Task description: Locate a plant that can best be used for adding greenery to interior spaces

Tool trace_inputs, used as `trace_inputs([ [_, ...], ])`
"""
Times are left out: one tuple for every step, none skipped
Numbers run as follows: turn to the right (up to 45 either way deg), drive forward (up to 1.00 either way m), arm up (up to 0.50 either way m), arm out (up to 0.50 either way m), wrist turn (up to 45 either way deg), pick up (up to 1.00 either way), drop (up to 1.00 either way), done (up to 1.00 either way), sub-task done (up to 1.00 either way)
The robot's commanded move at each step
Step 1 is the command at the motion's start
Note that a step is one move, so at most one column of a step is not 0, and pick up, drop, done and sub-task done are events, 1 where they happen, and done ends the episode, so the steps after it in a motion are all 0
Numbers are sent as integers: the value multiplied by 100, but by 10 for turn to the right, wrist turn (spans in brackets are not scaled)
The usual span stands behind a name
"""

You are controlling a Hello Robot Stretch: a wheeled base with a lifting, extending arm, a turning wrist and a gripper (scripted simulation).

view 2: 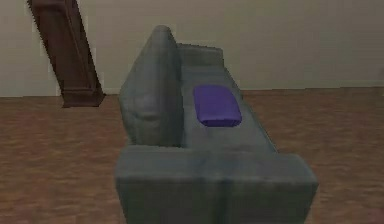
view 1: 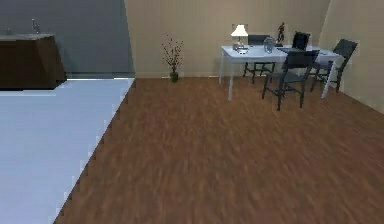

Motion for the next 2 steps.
trace_inputs([
  [0, 50, 0, 0, 0, 0, 0, 0, 0],
  [0, 100, 0, 0, 0, 0, 0, 0, 0],
])
